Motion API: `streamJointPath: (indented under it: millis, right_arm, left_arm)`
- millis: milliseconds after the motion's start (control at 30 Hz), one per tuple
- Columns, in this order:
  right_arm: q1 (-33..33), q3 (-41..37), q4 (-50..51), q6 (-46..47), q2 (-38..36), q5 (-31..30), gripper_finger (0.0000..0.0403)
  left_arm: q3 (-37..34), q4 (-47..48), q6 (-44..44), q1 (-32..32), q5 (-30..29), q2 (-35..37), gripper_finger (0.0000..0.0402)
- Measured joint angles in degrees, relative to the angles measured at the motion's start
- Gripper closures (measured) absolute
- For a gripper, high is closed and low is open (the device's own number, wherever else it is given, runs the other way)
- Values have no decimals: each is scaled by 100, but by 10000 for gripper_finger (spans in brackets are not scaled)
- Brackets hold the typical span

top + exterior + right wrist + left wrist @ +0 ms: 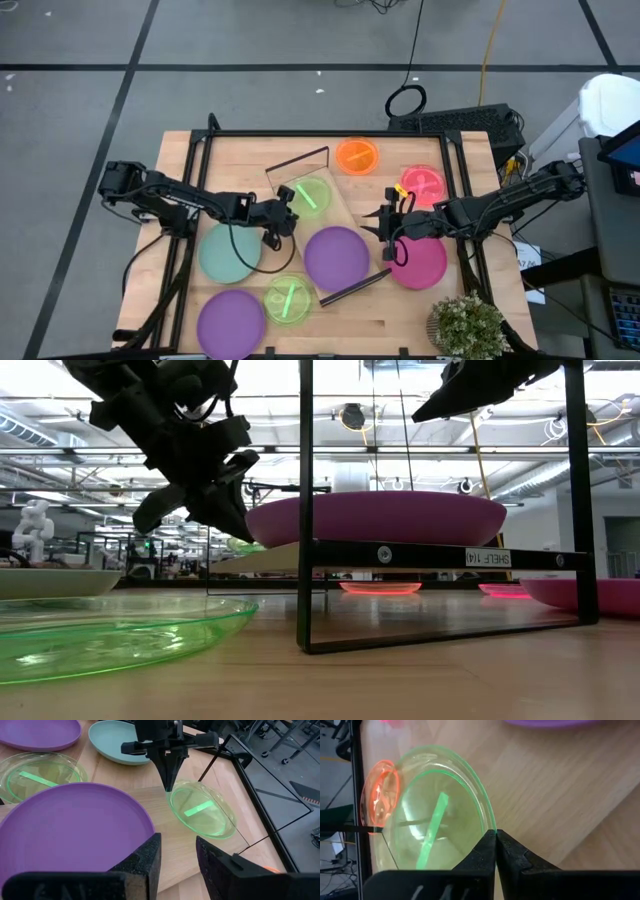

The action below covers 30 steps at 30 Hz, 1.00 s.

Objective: Place and stack plates onto a shelf
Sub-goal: Put the top yellow green plate on the shelf, then stack the pink plate on the purple plate on the shelf

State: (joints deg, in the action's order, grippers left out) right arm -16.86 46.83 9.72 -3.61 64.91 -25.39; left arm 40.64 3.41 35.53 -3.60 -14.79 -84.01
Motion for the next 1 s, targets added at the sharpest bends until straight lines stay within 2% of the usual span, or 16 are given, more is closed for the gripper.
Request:
streamJointPath:
  millis: [300,633,800,1000]
  right_arm:
    - [0,0,0,112,0,0,298]
    - [-13,0,76,419,-1,38,298]
    - [-15,2,662,1064,-52,301,298]
    - [-70,231,1976,1906,-95,468,298]
  left_arm:
    - [0,-72,-229,111,-20,0,351]
    - [0,-67,-517,23,-2,0,346]
    - [0,-27,-817,-74,-24,52,346]
    - [0,18,-1078,-229,-176,325,345]
